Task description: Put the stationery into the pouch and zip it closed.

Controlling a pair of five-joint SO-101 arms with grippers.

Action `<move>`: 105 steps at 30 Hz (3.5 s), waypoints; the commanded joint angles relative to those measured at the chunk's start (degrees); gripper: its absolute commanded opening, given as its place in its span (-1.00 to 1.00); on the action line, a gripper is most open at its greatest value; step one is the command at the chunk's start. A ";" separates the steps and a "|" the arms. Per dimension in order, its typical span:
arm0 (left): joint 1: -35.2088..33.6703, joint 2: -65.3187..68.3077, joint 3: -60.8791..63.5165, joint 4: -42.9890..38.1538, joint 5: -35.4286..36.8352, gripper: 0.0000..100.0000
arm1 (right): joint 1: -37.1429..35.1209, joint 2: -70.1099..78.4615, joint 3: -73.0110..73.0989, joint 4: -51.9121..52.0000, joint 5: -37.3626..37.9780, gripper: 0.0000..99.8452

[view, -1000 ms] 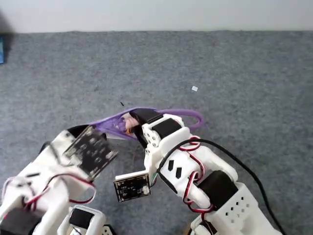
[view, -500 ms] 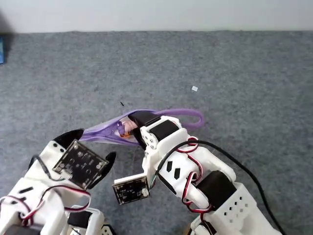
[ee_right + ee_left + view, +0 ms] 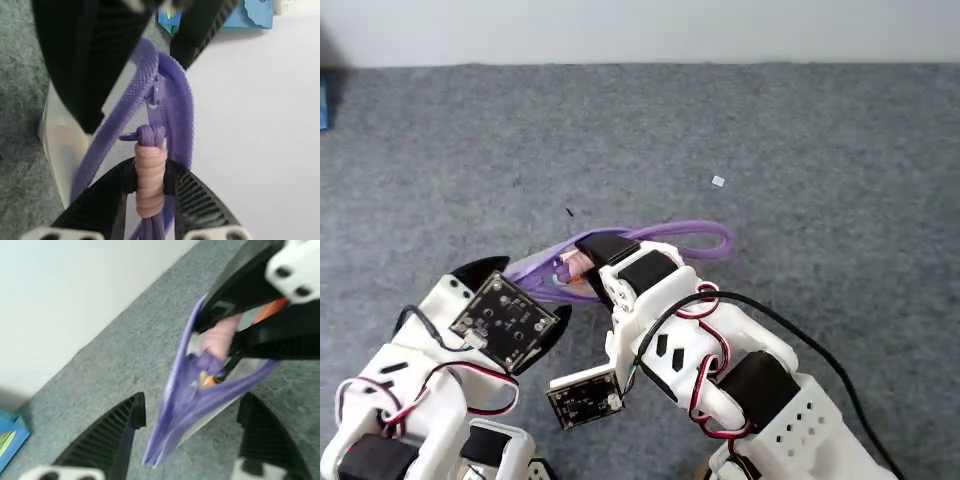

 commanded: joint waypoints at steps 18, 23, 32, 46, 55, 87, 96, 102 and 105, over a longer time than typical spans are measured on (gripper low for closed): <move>4.48 -0.18 1.98 -0.97 0.09 -0.86 | 1.19 -0.04 -0.70 -0.40 0.35 -0.98; 4.57 -0.09 1.98 -1.05 0.00 -0.98 | 3.65 -0.04 -2.20 -0.40 0.26 -0.98; 4.22 -0.35 7.60 -4.40 0.44 -0.98 | 5.76 -0.04 -6.59 2.24 -6.07 -0.98; 4.13 -0.09 7.96 -4.31 4.84 -0.98 | 14.55 -0.04 -10.37 2.86 -11.08 -0.98; 4.40 -0.09 8.04 -4.22 4.57 -0.98 | 21.23 1.10 -9.23 -4.35 -12.84 -0.98; 4.31 -0.44 7.43 -2.81 3.25 -0.98 | 42.24 20.88 -8.62 -21.93 -13.01 -0.98; 4.04 -0.44 7.43 -6.07 3.60 -0.98 | 35.82 20.88 -15.03 -22.64 -15.74 -0.98; 4.04 -0.44 7.43 -9.85 3.69 -0.88 | 33.01 21.14 -22.51 -29.49 -20.13 -0.98; 3.78 -0.53 7.34 -11.52 8.53 -0.59 | 31.43 21.58 -26.20 -33.89 -20.13 -0.98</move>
